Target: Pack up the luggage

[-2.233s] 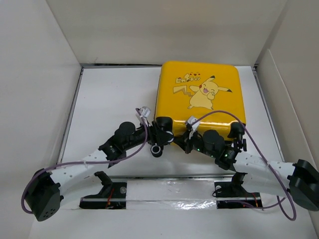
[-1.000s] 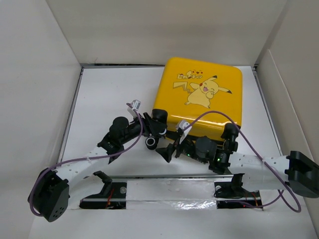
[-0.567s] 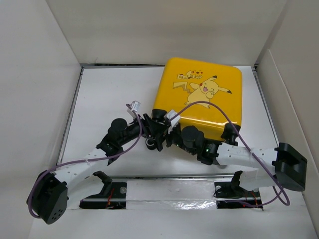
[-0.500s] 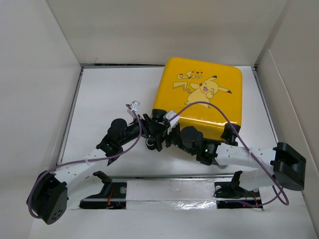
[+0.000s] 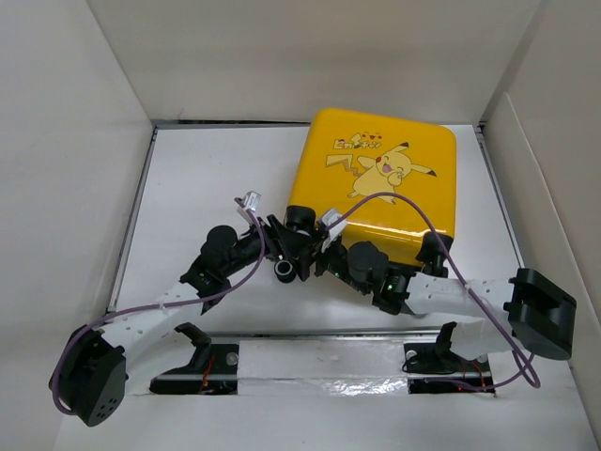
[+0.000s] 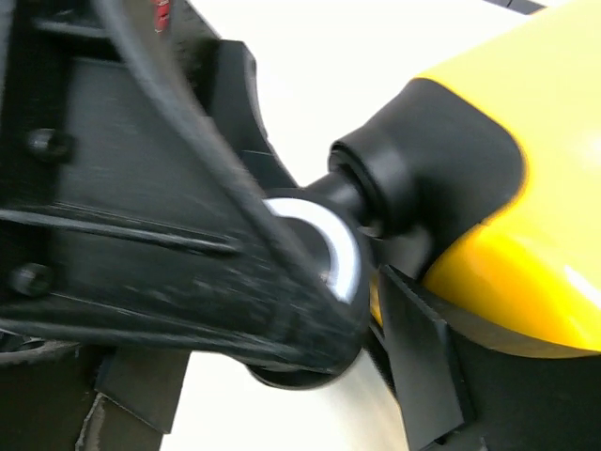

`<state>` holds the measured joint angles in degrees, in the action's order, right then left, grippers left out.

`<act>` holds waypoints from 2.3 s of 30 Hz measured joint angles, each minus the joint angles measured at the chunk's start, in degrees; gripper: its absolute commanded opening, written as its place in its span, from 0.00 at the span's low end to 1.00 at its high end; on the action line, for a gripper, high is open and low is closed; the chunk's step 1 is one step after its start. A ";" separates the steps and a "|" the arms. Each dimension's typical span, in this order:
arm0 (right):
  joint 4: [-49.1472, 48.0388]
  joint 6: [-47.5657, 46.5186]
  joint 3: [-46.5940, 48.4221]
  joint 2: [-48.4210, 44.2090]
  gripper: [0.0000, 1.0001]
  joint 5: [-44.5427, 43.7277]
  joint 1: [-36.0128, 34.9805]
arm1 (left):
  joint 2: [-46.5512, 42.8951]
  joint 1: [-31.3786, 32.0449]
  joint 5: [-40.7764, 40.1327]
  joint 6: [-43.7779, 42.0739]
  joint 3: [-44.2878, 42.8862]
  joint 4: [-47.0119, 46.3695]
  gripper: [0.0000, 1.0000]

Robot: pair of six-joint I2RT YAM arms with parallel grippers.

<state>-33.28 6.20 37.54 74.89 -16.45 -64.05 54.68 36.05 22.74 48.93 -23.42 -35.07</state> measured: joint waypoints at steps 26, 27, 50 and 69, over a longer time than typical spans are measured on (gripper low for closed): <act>-4.44 2.27 -1.01 1.60 0.25 4.94 2.67 | -18.49 5.79 -26.32 -9.60 11.30 15.69 0.25; -4.44 2.27 -1.01 1.60 0.25 5.07 2.71 | -16.22 8.02 -27.30 -10.73 11.78 15.08 0.28; -3.19 0.59 -1.01 -0.61 0.24 7.87 4.74 | 9.11 17.51 -45.53 -25.97 8.76 -10.08 0.36; -5.14 0.74 -2.84 -1.88 0.18 8.52 5.42 | 12.11 17.70 -44.17 -30.86 8.70 -16.68 0.00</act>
<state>-38.41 6.94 34.70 73.01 -7.92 -58.63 66.78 53.76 -21.43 18.06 -14.72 -51.75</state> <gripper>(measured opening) 0.620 0.006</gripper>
